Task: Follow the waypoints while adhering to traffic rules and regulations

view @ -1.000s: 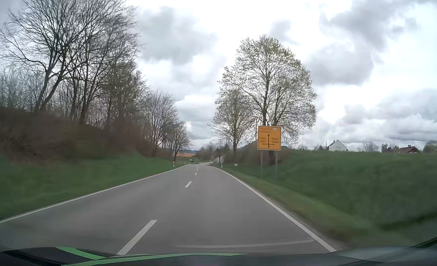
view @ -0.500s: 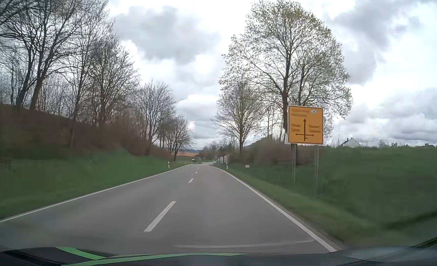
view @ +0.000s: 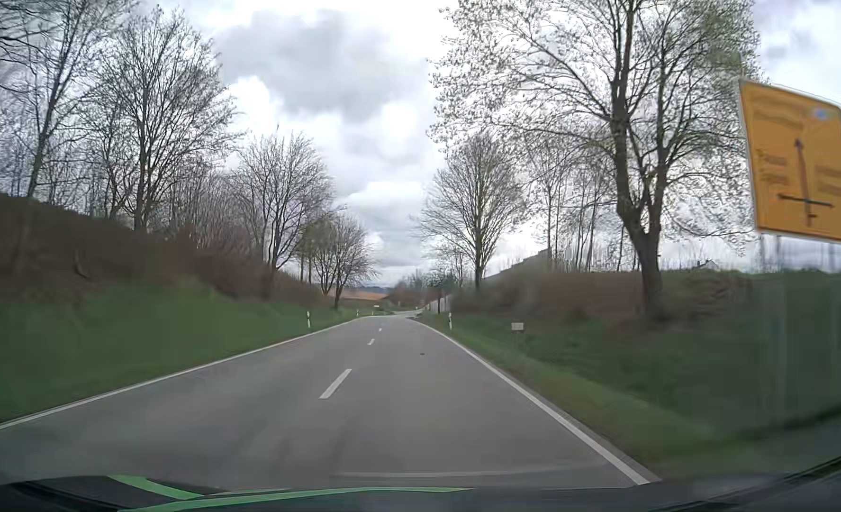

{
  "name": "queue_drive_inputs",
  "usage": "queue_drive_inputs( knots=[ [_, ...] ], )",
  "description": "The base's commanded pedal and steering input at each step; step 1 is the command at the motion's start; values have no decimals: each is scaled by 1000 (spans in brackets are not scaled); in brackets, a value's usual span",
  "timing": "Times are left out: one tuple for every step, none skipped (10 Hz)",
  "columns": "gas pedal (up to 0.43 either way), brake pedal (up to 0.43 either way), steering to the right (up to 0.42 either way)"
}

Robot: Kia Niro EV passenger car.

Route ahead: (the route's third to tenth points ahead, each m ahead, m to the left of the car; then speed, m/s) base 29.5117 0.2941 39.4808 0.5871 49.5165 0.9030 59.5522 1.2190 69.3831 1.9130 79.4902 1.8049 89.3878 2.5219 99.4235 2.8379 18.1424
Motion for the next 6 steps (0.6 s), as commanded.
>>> queue_drive_inputs(
  knots=[
    [110, 0, -6],
    [110, 0, -6],
    [110, 0, -6],
    [110, 0, -6],
    [110, 0, -6],
    [110, 0, -5]
  ],
)
